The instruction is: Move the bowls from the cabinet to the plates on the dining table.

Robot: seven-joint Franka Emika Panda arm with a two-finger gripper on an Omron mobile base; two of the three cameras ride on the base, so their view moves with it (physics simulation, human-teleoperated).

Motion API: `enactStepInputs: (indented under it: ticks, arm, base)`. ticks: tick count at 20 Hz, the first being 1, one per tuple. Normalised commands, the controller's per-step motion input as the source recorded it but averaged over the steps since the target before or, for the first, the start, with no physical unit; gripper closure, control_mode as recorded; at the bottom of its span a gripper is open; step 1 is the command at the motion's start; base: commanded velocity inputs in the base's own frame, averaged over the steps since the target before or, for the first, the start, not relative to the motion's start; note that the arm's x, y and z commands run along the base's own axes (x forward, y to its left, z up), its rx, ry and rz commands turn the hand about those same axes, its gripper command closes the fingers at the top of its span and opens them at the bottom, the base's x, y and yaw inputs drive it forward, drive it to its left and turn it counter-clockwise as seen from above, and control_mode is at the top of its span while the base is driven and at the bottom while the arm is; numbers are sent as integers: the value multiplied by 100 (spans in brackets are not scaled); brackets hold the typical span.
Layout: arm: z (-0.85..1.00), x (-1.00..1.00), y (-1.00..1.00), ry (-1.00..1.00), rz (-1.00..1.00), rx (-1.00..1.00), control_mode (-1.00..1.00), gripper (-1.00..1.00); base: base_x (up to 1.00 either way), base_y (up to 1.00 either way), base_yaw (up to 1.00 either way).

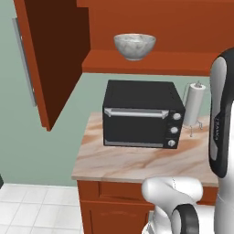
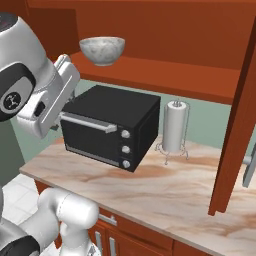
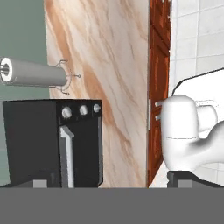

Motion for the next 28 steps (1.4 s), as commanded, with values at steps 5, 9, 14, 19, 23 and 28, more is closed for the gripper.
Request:
enactStepInputs:
  ticks: [5, 9, 14, 19, 23, 28]
  arm:
    - [40, -8, 19, 0, 18, -8, -100, -100]
    - [25, -2, 9, -3, 20, -5, -100, -100]
    - [10, 3, 16, -4, 18, -2, -100, -100]
    - [0, 9, 32, -15, 6, -2, -100, -100]
    - [-3, 5, 25, -17, 0, -1, -100, -100]
    - [-19, 22, 14, -7, 0, 1, -100, -100]
  base:
    - [0, 0, 0]
    - [0, 0, 0]
    - [0, 0, 0]
    - [0, 0, 0]
    - [0, 0, 0]
    - [0, 0, 0]
